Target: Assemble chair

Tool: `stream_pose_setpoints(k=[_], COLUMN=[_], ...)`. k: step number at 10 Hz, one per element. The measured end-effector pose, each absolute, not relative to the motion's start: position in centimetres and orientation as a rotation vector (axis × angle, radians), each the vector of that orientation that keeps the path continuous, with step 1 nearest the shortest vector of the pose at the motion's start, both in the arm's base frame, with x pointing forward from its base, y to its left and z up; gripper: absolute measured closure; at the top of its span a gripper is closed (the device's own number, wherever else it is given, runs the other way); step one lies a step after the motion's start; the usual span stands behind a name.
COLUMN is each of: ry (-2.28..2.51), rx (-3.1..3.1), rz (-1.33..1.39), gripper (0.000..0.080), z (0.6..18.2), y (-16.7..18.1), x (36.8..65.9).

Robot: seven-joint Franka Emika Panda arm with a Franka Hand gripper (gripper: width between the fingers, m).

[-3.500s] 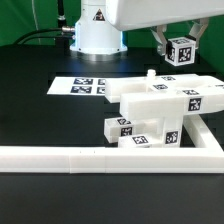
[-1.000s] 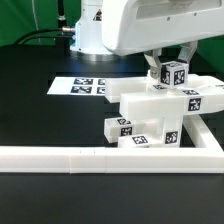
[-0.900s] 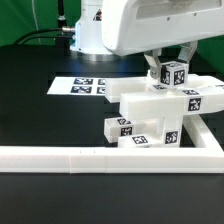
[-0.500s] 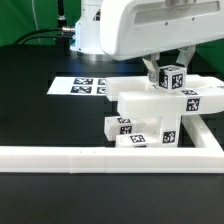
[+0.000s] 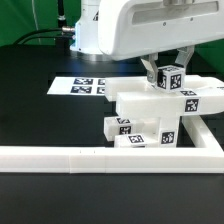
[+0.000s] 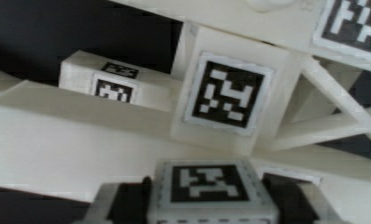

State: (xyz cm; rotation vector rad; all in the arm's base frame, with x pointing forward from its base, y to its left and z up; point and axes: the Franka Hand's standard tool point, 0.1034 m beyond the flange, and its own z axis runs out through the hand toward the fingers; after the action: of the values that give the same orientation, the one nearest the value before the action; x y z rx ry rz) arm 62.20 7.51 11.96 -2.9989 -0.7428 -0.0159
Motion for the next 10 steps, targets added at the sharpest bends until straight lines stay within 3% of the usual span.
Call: stream_pose_setpoints(k=[6,10], ry=[-0.705,-0.311], rx=[-3.008,-3.071], rz=[-0.015,-0.004], gripper=[0.0514,0.0514], z=[11.96,11.96], y=[7.52,7.64], x=[62.2,62.18])
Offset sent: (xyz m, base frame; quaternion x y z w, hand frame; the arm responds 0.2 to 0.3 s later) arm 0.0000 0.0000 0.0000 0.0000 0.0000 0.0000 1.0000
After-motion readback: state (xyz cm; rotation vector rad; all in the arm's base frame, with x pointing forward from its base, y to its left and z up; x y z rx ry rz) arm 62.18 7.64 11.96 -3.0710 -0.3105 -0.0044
